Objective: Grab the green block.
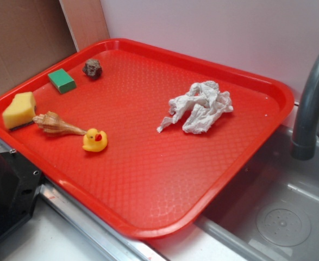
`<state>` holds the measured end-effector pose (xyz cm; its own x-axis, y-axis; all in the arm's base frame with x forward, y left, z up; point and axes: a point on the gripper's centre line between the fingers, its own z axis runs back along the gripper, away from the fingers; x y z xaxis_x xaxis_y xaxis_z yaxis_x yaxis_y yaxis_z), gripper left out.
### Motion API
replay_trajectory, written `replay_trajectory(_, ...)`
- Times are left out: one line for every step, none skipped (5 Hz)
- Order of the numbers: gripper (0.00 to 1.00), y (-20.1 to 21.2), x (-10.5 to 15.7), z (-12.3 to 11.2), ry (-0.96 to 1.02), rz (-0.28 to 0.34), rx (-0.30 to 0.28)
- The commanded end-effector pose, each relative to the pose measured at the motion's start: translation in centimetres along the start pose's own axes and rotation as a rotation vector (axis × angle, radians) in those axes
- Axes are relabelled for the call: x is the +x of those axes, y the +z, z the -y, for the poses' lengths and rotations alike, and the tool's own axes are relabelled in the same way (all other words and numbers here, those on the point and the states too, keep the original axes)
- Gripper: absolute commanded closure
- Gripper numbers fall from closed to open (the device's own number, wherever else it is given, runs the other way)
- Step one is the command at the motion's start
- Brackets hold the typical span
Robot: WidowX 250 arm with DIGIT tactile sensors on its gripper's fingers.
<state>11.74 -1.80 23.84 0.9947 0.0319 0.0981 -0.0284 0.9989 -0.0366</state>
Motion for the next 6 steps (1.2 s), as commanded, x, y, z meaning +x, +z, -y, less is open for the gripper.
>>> replay_trajectory(0.00,0.0,0.0,0.0,0.000,0.000,0.000)
replay_trajectory(0.00,-3.7,0.7,-3.9,0.253,-0.080,0.012)
replay_trajectory(0.00,-6.2,1.8,-5.6,0.459,-0.114,0.027)
replay_trajectory(0.00,-8.9,3.5,-8.1,0.702,0.029,0.004)
replay_trajectory(0.00,-11.5,4.3,-10.1,0.833,0.064,0.048)
replay_trajectory(0.00,-14.6,6.2,-12.1,0.930,0.086,0.066)
